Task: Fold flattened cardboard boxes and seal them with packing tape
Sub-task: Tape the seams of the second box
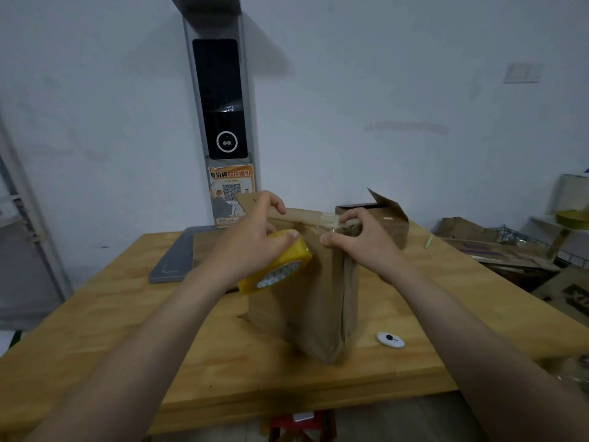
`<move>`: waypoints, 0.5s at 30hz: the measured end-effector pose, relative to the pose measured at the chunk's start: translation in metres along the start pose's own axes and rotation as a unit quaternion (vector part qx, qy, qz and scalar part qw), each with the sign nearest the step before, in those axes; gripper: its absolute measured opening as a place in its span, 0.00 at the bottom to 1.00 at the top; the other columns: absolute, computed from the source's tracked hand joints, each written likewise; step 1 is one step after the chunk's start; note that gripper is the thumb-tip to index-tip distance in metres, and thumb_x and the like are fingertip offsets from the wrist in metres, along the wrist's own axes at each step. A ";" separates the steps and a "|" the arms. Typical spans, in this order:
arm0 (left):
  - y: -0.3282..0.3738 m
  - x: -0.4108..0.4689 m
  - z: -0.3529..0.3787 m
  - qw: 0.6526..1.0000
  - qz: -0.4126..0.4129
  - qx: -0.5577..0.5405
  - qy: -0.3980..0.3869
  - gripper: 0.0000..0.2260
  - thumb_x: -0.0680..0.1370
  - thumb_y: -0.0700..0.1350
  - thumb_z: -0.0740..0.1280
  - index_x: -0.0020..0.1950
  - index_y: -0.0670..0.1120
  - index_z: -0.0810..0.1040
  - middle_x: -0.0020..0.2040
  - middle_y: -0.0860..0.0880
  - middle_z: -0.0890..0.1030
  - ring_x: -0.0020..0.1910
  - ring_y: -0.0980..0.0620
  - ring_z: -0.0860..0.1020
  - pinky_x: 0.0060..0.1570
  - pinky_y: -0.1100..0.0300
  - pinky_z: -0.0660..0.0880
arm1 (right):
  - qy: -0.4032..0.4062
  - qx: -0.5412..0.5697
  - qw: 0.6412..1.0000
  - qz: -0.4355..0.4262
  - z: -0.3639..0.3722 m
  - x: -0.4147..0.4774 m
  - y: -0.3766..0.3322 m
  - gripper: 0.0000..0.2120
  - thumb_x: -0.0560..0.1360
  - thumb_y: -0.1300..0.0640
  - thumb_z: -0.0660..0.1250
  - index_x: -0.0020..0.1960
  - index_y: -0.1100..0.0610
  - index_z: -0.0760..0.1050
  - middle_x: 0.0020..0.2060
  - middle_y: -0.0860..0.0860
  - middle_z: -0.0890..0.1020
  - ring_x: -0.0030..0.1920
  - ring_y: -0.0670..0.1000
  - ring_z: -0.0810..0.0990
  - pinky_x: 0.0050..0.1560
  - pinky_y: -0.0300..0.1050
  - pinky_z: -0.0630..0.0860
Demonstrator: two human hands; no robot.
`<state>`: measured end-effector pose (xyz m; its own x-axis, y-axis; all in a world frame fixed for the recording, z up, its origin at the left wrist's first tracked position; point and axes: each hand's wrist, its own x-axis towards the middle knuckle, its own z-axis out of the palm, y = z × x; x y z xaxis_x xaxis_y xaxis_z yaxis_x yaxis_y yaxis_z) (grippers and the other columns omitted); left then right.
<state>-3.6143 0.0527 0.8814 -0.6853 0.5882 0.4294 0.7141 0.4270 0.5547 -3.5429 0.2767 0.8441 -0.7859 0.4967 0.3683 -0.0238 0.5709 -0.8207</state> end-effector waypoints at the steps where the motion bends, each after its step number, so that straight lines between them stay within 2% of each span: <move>1: -0.004 0.000 0.005 1.000 0.004 0.004 0.001 0.14 0.78 0.59 0.69 0.54 0.64 0.63 0.46 0.52 0.82 0.42 0.52 0.81 0.46 0.46 0.81 | -0.011 0.000 1.000 -0.001 0.002 0.000 0.008 0.25 0.65 0.40 0.80 0.56 0.45 0.73 0.57 0.48 0.77 0.53 0.48 0.77 0.44 0.44 0.72; 4: -0.016 0.000 0.021 1.000 0.005 0.003 -0.030 0.12 0.78 0.59 0.69 0.54 0.64 0.65 0.42 0.52 0.82 0.40 0.52 0.81 0.46 0.44 0.81 | -0.037 0.002 0.999 -0.014 0.005 -0.001 0.029 0.25 0.63 0.39 0.80 0.55 0.39 0.73 0.59 0.49 0.75 0.55 0.48 0.76 0.47 0.44 0.72; 7: -0.025 0.002 0.034 0.999 -0.013 -0.021 -0.046 0.11 0.79 0.59 0.68 0.54 0.63 0.67 0.43 0.51 0.83 0.42 0.49 0.82 0.46 0.43 0.82 | -0.073 -0.016 0.996 -0.050 0.008 0.002 0.043 0.24 0.67 0.44 0.80 0.59 0.34 0.75 0.67 0.49 0.69 0.64 0.46 0.71 0.65 0.45 0.71; 9: -0.031 0.003 0.041 0.998 -0.027 -0.026 -0.043 0.10 0.79 0.60 0.67 0.54 0.62 0.67 0.45 0.52 0.83 0.44 0.48 0.83 0.46 0.45 0.82 | -0.076 -0.021 0.995 -0.069 0.013 0.004 0.045 0.23 0.69 0.47 0.79 0.62 0.35 0.77 0.74 0.49 0.63 0.75 0.50 0.62 0.71 0.44 0.63; 11: -0.034 0.004 0.047 0.998 -0.035 -0.015 -0.043 0.10 0.79 0.61 0.67 0.53 0.61 0.67 0.45 0.52 0.83 0.44 0.48 0.82 0.44 0.47 0.81 | -0.040 -0.049 0.992 -0.113 0.022 0.009 0.048 0.20 0.71 0.48 0.78 0.61 0.38 0.79 0.79 0.47 0.55 0.80 0.49 0.51 0.74 0.46 0.57; 12: -0.035 0.005 0.050 0.998 -0.036 -0.008 -0.042 0.10 0.79 0.61 0.67 0.53 0.61 0.67 0.44 0.51 0.83 0.43 0.47 0.82 0.42 0.48 0.80 | -0.022 -0.071 0.988 -0.138 0.027 0.011 0.050 0.19 0.72 0.48 0.77 0.62 0.41 0.79 0.80 0.46 0.56 0.79 0.47 0.50 0.75 0.48 0.56; 15: -0.044 0.009 0.053 0.997 -0.054 -0.022 -0.047 0.11 0.78 0.60 0.69 0.51 0.59 0.69 0.42 0.46 0.84 0.40 0.43 0.81 0.35 0.54 0.73 | 0.028 -0.106 0.977 -0.183 0.046 0.016 0.053 0.22 0.73 0.40 0.72 0.63 0.48 0.78 0.72 0.44 0.71 0.76 0.44 0.56 0.76 0.54 0.61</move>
<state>-3.6444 0.0753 0.8234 -0.7401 0.6034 0.2969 0.6283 0.4629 0.6253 -3.5853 0.2847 0.7858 -0.7142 0.2651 0.6478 -0.1639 0.8364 -0.5230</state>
